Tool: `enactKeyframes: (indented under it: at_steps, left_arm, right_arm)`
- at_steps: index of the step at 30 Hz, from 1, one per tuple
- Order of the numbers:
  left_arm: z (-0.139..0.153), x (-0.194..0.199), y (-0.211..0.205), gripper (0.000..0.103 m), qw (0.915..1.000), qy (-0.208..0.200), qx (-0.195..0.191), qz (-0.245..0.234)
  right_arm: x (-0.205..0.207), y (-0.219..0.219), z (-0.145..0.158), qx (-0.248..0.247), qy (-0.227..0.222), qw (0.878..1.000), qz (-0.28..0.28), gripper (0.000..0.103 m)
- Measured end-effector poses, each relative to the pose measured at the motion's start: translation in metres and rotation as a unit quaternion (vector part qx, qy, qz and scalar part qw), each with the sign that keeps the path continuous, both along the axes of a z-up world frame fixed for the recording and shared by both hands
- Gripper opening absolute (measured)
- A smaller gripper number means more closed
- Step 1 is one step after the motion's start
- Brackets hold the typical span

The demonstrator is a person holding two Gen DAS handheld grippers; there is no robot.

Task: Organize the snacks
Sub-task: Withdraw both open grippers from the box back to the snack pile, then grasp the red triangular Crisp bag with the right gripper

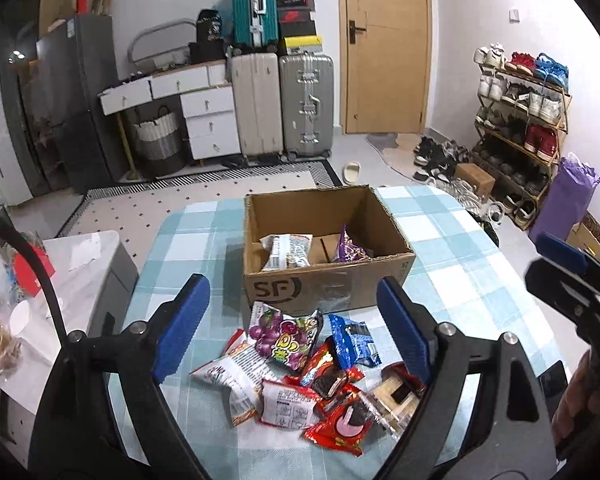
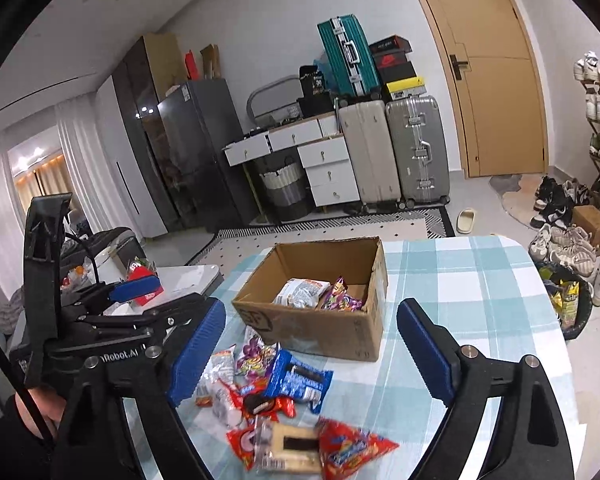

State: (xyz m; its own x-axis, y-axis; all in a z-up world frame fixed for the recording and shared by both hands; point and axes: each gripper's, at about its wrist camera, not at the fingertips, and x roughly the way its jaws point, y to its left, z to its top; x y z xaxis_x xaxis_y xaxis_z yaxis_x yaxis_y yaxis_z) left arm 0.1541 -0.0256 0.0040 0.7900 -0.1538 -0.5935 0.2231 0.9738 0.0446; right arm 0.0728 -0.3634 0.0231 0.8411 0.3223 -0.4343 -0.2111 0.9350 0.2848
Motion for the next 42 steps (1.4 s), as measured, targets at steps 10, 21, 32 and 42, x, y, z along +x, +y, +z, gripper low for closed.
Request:
enactKeyframes:
  at_steps: [10,21,32,42]
  left_arm:
    - [-0.007,-0.046,0.019,0.102,0.9995,-0.030,0.006,0.012]
    - [-0.055,-0.058,0.036,0.102,0.9994,-0.002,-0.034,0.008]
    - [-0.129,-0.053,0.038,0.102,0.9973,0.047,-0.056,-0.003]
    - [-0.161,-0.047,0.033,0.102,0.9952,0.068,-0.069,-0.010]
  right_arm:
    - [-0.044,0.008,-0.008,0.020,-0.011,1.000,0.003,0.100]
    - [-0.065,0.013,-0.048,-0.008,0.014,1.000,-0.009,0.101]
    - [-0.056,0.003,-0.101,-0.014,0.067,0.997,-0.017,0.101]
    - [-0.032,-0.002,-0.137,0.005,0.113,0.993,-0.021,0.101]
